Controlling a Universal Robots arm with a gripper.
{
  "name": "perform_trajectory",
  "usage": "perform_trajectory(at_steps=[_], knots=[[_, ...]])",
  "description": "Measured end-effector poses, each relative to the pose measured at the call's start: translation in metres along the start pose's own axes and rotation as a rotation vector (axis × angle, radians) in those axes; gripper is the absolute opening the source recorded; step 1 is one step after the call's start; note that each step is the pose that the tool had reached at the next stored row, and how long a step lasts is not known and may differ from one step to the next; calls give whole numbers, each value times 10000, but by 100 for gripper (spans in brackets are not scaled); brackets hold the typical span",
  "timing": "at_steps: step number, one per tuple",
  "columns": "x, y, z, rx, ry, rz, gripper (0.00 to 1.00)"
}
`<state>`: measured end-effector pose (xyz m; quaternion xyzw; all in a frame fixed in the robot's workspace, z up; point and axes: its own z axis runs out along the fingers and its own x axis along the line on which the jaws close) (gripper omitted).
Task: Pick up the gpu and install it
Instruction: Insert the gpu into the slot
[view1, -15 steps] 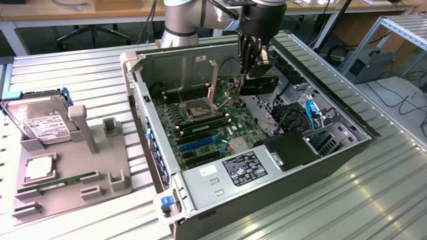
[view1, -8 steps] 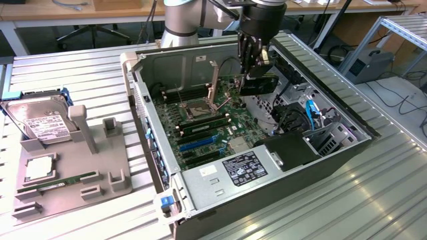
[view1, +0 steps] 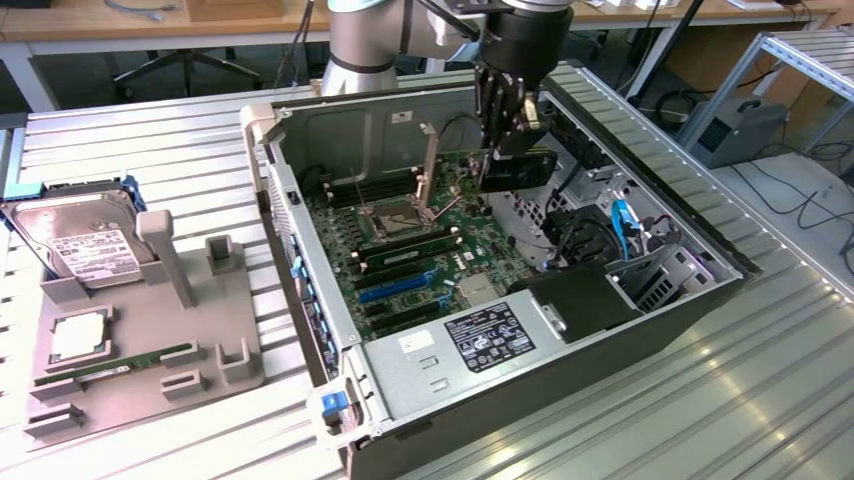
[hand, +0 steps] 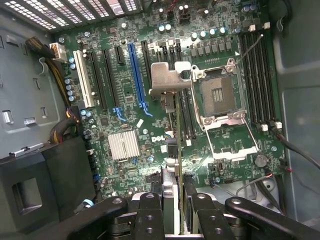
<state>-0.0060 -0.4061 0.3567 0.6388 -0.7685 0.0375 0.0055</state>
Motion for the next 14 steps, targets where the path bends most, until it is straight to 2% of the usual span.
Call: perform_trajectory(at_steps=[14], knots=[[-1, 0, 8, 36, 63, -361, 27]])
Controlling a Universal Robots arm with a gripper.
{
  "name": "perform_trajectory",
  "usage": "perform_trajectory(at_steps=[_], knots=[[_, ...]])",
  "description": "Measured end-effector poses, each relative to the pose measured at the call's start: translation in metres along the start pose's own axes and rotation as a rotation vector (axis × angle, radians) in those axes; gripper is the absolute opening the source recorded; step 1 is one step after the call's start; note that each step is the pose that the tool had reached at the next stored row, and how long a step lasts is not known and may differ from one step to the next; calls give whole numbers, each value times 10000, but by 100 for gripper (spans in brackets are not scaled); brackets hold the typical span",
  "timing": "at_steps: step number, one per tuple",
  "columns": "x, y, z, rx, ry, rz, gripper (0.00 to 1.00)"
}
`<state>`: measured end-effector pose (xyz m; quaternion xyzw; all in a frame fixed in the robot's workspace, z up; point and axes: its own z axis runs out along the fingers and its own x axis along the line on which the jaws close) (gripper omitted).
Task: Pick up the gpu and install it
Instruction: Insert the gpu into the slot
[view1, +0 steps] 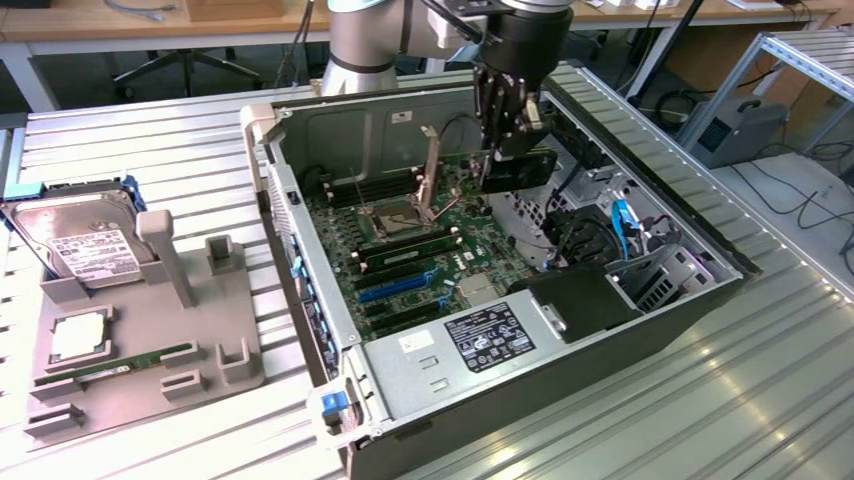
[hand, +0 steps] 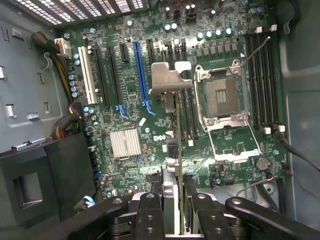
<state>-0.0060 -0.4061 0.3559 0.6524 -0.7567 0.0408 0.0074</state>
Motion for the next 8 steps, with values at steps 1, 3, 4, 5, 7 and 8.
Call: perform_trajectory(at_steps=[1, 3, 4, 5, 7, 8], knots=[[0, 0, 0, 2, 4, -26, 27], [0, 0, 2, 7, 10, -80, 27], [0, 0, 2, 9, 12, -101, 27], [0, 0, 3, 11, 14, -122, 27], [0, 0, 4, 15, 20, -172, 27], [0, 0, 4, 17, 22, -197, 27]])
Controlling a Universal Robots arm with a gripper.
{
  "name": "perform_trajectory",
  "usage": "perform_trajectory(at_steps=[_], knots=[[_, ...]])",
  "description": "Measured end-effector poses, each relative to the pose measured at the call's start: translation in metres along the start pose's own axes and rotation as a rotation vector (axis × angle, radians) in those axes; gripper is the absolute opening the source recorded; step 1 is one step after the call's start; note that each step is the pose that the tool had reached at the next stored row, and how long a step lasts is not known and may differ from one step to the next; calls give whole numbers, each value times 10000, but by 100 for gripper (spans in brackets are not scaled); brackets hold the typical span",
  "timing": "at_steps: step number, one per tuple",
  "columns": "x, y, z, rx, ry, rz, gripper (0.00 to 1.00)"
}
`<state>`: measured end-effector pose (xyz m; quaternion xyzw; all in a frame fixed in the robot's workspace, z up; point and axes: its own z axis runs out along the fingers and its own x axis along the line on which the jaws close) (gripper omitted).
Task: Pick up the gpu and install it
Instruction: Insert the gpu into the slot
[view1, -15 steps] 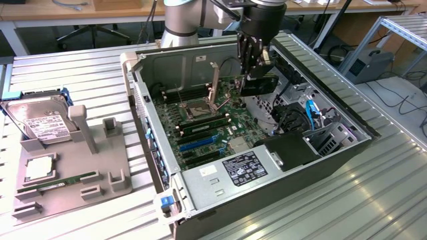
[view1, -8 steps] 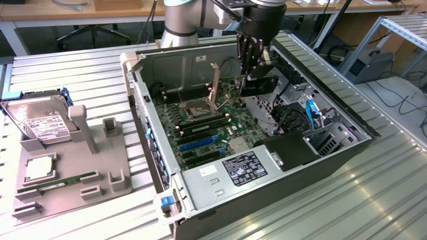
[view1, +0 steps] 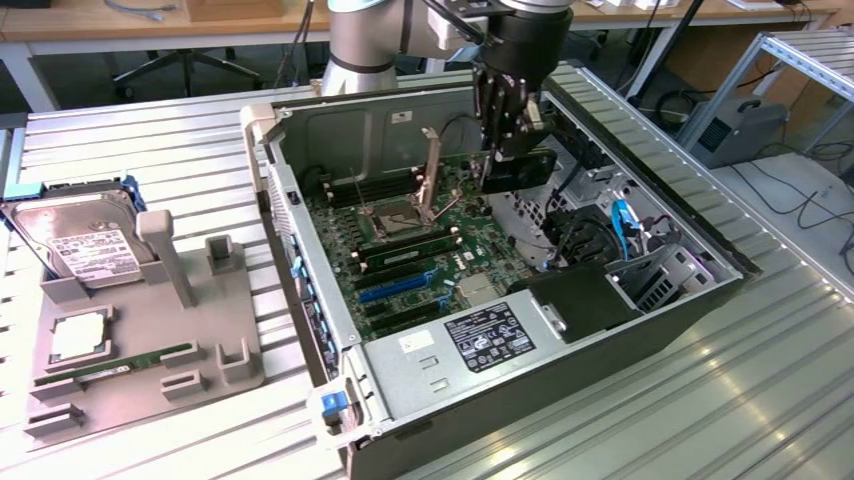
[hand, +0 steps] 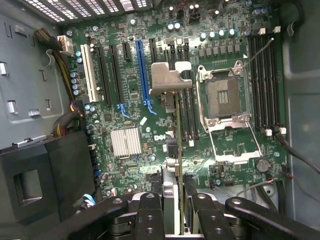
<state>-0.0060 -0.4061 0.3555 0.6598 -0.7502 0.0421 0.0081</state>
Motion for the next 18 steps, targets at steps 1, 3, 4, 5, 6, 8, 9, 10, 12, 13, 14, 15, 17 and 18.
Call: perform_trajectory(at_steps=[1, 3, 4, 5, 6, 8, 9, 10, 12, 13, 14, 15, 17, 18], knots=[[0, 0, 0, 2, 3, -21, 27], [0, 0, 1, 6, 7, -68, 27], [0, 0, 2, 8, 9, -91, 27], [0, 0, 2, 10, 12, -117, 27], [0, 0, 3, 12, 14, -138, 27], [0, 0, 4, 16, 19, -183, 27], [0, 0, 4, 18, 22, -207, 27], [0, 0, 5, 20, 25, -231, 27], [0, 0, 6, 25, 32, -284, 27], [0, 0, 6, 28, 36, -312, 27], [-1, 0, 7, 32, 41, -355, 27], [0, 0, 8, 35, 48, -395, 27], [-1, 0, 9, 41, 56, -456, 27], [-1, 0, 9, 43, 61, -480, 27]])
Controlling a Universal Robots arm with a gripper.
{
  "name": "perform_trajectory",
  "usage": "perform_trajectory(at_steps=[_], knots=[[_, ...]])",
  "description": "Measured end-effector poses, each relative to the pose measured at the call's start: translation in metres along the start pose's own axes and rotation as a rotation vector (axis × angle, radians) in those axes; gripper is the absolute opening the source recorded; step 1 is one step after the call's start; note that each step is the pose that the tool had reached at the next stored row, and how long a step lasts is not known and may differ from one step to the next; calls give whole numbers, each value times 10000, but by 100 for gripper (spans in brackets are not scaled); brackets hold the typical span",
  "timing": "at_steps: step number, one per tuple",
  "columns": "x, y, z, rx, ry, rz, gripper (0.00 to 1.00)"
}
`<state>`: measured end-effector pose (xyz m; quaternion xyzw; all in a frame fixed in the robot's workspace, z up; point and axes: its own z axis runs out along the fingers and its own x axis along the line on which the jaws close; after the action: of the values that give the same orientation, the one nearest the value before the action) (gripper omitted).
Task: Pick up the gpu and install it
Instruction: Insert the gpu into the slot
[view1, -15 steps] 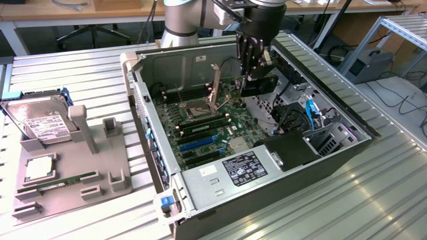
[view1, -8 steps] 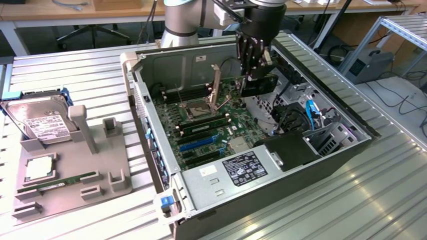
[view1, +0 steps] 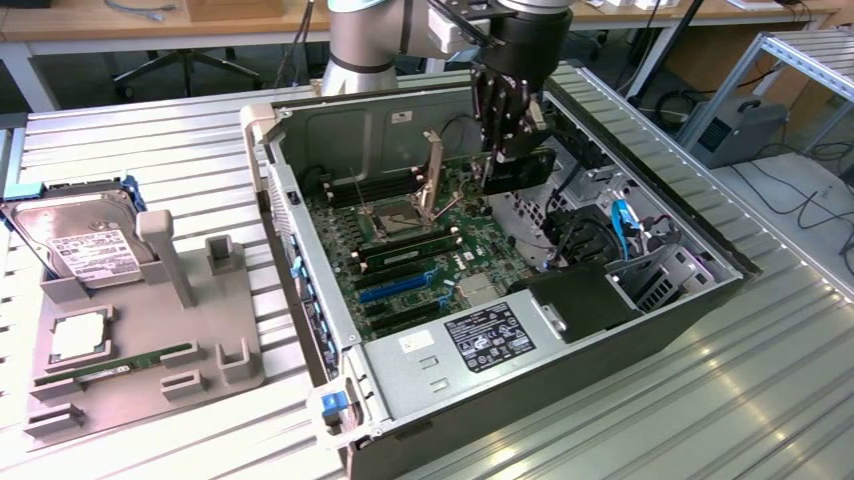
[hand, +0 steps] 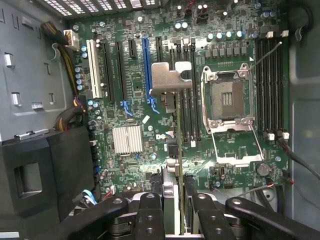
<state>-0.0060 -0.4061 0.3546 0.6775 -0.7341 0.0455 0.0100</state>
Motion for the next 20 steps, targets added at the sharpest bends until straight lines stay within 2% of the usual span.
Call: perform_trajectory(at_steps=[6, 20], knots=[[0, 0, 1, 13, 20, -147, 27], [3, 39, 5, 13, 20, -149, 27]])
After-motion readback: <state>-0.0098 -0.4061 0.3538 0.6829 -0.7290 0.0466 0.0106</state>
